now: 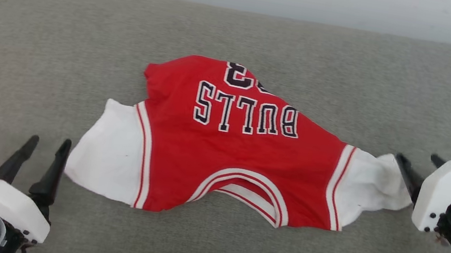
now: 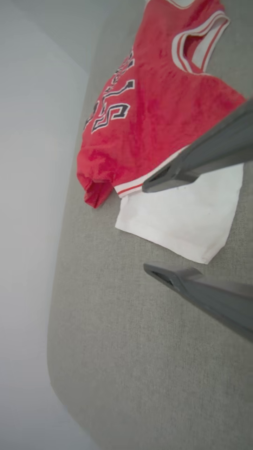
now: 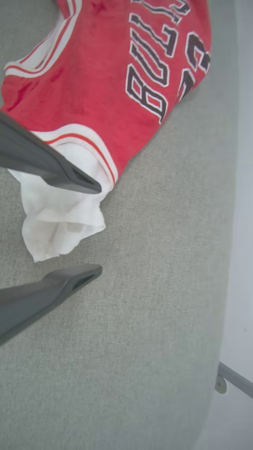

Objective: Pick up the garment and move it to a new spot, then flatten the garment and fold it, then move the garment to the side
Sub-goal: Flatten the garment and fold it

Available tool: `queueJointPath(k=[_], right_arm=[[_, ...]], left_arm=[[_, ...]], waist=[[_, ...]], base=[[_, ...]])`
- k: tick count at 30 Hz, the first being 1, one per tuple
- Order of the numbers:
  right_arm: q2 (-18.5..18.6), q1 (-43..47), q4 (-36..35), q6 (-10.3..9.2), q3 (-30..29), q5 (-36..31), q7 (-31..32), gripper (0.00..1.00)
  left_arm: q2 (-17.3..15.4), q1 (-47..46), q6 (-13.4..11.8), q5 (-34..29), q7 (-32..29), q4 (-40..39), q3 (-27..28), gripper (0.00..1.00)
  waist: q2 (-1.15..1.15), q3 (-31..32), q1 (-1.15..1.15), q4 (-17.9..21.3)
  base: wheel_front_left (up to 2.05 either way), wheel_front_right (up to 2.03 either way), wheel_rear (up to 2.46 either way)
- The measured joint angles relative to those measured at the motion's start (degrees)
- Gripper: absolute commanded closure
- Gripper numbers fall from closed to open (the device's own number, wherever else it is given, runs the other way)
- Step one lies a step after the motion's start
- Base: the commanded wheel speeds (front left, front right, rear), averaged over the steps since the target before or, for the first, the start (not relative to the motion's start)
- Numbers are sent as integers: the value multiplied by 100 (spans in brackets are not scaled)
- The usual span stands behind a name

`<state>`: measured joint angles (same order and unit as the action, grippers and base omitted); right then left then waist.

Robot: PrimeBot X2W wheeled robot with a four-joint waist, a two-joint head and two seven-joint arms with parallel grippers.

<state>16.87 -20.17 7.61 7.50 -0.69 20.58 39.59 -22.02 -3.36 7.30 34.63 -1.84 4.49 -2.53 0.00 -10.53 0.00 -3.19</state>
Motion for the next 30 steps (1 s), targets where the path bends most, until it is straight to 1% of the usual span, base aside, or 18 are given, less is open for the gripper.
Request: queueJointPath(k=[4,6,8,13,15,16,17,18,19,20,21,22,23,24,25,29,30], right_arm=[[-238,79,-523,0,-98,-82,-527,0],[-403,86,-698,-1,-187,-111,-815,0],[-517,108,-902,-1,-158,-157,-1159,0],[-896,213,-1241,-1,-247,-364,-2058,0],[-1036,259,-1307,-1,-248,-444,-2366,0],[-1129,330,-1354,-1,-214,-509,-2624,0],[-1167,364,-1372,-1,-221,-520,-2737,0],[-1200,396,-1392,-1,-234,-519,-2833,0],[-1200,396,-1392,-1,-234,-519,-2833,0],[-1271,470,-1418,-1,-179,-482,-2954,0],[-1271,470,-1418,-1,-179,-482,-2954,0],[-1310,553,-1434,0,-121,-447,-3000,0],[-1310,553,-1434,0,-121,-447,-3000,0],[-1317,612,-1449,-1,-100,-448,-3027,0],[-1324,639,-1452,-1,-104,-447,-3038,0],[-1345,743,-1379,-1,-107,-415,-2817,0],[-1341,776,-1262,-1,-96,-444,-2559,0]], left_arm=[[-302,-81,0,156,-855,177,-144,0],[-409,-170,-27,241,-1178,232,-145,0],[-535,-236,-45,304,-1533,300,-192,0],[-775,-359,-298,399,-2421,527,-248,0],[-903,-434,-369,368,-2619,559,-264,0],[-987,-528,-500,381,-2936,642,-271,0],[-1039,-542,-561,371,-3109,680,-293,0],[-1071,-569,-628,378,-3293,732,-305,0],[-1071,-569,-628,378,-3293,732,-305,0],[-1131,-653,-709,421,-3595,767,-320,0],[-1131,-653,-709,421,-3595,767,-320,0],[-1163,-767,-784,511,-4000,787,-379,0],[-1163,-767,-784,511,-4000,787,-379,0],[-1191,-877,-876,536,-4298,786,-420,0],[-1163,-943,-915,593,-4424,791,-431,0],[-1181,-1171,-1039,620,-4854,851,-566,0],[-1222,-1274,-992,622,-5103,850,-691,100]], waist=[[0,-52,0,224],[0,-88,0,337],[0,-128,0,450],[0,-246,0,703],[0,-300,0,792],[0,-355,0,874],[0,-384,0,908],[0,-413,0,936],[0,-413,0,936],[0,-466,0,988],[0,-466,0,988],[0,-515,0,1032],[0,-515,0,1032],[0,-561,0,1055],[0,-579,0,1059],[0,-647,0,1063],[0,-675,0,1060]], base=[[0,0,0],[0,0,0],[0,0,0],[0,0,0],[0,0,0],[0,0,0],[0,0,0],[0,0,0],[0,0,0],[0,0,0],[0,0,0],[0,0,0],[0,0,0],[0,0,0],[0,0,0],[0,0,0],[0,0,0]])
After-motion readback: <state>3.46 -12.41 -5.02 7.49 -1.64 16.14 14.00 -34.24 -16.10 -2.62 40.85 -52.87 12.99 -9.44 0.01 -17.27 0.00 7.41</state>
